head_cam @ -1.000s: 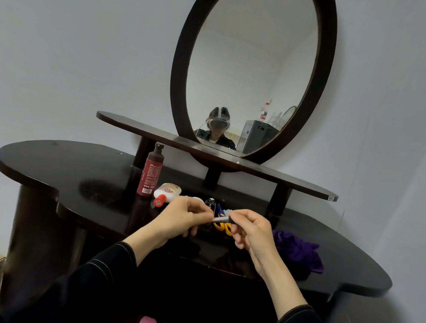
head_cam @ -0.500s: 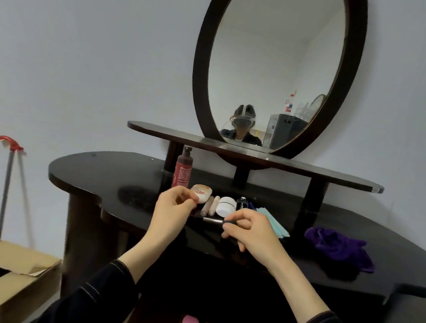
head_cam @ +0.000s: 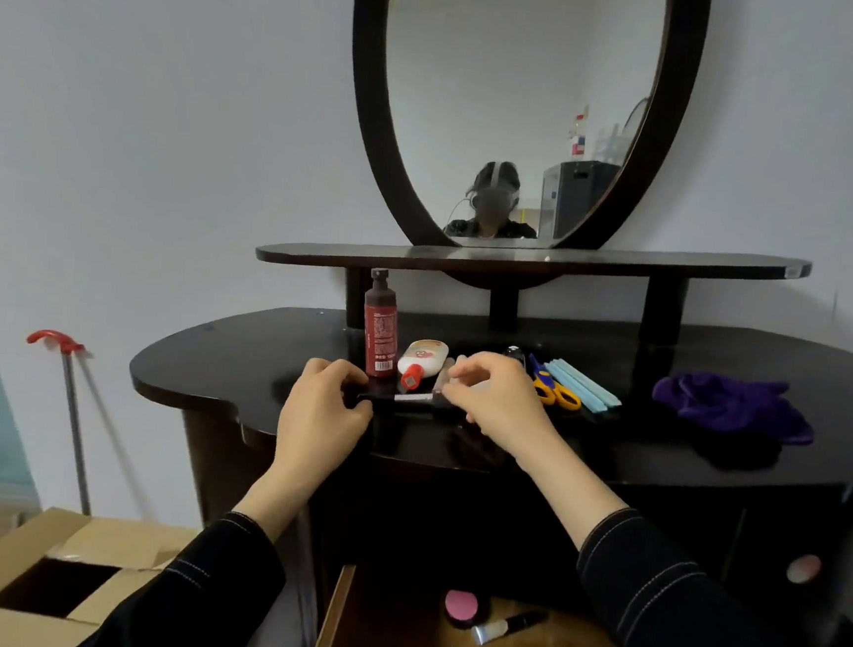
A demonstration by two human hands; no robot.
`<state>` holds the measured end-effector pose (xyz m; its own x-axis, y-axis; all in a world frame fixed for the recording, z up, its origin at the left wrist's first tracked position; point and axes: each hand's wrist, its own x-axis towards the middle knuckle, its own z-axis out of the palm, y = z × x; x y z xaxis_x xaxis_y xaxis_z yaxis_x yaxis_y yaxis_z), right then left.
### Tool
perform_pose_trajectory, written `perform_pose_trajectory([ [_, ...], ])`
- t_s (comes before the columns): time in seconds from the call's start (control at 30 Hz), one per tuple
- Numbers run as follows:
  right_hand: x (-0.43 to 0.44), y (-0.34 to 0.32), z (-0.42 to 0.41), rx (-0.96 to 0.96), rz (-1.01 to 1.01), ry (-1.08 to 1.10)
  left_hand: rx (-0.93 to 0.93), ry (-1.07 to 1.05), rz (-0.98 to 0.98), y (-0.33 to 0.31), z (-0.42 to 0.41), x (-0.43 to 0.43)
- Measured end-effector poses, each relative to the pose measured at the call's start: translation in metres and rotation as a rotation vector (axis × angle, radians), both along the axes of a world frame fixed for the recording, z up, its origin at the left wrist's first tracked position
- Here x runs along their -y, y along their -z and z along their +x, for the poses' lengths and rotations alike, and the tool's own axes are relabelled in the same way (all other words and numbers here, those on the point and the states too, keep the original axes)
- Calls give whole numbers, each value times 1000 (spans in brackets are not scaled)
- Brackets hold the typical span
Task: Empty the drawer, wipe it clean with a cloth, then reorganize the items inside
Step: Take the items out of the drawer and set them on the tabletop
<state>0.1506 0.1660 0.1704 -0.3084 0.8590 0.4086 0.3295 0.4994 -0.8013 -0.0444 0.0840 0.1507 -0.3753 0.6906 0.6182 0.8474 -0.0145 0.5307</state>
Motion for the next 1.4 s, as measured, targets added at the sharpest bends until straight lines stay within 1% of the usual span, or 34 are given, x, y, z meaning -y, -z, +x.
perform_pose_trajectory([
  [0.07,6,0,8,-151,-110,-18,-22,-61,51,7,5,7],
  [0.1,10,0,12,-191,-135,-17,-34,-90,85,11,9,11],
  [0.17,21,-1,20,-210,-117,-8,-78,-123,147,19,20,21],
  [0.23,38,1,27,-146,-57,1,-140,-113,197,32,30,32],
  [0.3,57,11,32,-32,40,12,-185,-80,257,46,38,44],
  [0.37,79,24,38,53,157,3,-175,-33,291,60,45,56],
  [0.47,110,47,58,-12,358,-59,-106,88,309,78,61,73],
  [0.5,115,61,67,-29,395,-60,-77,149,314,87,67,80],
  [0.53,120,79,76,-34,380,-58,-39,217,297,98,73,86],
  [0.57,121,100,85,-18,322,-48,14,285,231,111,80,91],
  [0.6,121,123,95,31,241,-22,86,350,106,124,88,93],
  [0.7,108,192,124,295,-111,95,295,471,-472,169,112,80],
  [0.73,101,212,132,342,-242,136,358,501,-627,183,120,73],
  [0.77,96,229,137,376,-340,181,432,520,-734,196,127,66],
  [0.83,86,258,145,455,-424,247,572,512,-866,218,139,56],
  [0.9,79,280,150,540,-453,271,641,492,-940,236,146,52],
  [0.93,77,288,151,586,-451,276,643,493,-962,243,147,50],
  [1.03,71,303,150,740,-398,272,587,506,-989,253,147,46],
  [1.17,69,311,143,957,-322,241,579,525,-1002,255,147,48],
  [1.27,69,315,141,1016,-298,187,579,552,-1018,253,150,51],
  [1.4,72,315,142,1022,-297,160,620,557,-1074,250,152,55],
])
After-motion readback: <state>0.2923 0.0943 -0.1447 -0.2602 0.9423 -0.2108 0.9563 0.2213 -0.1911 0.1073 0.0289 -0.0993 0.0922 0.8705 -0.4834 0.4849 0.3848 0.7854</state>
